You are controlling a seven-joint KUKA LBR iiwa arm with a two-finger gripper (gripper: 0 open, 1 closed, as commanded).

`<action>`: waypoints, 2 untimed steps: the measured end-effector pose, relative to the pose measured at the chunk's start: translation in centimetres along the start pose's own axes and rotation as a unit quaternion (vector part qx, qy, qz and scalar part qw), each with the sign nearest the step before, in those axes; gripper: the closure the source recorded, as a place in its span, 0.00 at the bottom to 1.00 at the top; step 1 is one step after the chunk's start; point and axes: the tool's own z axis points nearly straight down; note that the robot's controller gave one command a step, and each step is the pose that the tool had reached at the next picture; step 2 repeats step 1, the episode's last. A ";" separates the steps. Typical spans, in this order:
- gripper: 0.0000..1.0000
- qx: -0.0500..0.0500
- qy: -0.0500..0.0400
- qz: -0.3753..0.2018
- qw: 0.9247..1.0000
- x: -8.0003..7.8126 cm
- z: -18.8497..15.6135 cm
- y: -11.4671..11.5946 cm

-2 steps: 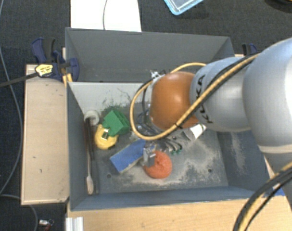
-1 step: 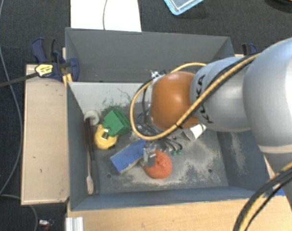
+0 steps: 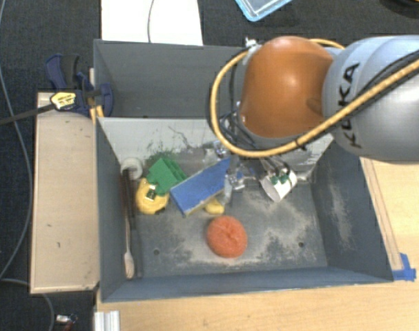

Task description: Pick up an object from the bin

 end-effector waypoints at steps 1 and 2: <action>1.00 0.000 0.000 0.000 1.000 0.0 0.0 0.0; 1.00 0.000 0.000 0.000 1.000 0.0 0.0 0.0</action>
Offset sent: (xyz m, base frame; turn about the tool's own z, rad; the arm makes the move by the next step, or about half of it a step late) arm 0.0086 -0.0047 -0.0611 -0.5136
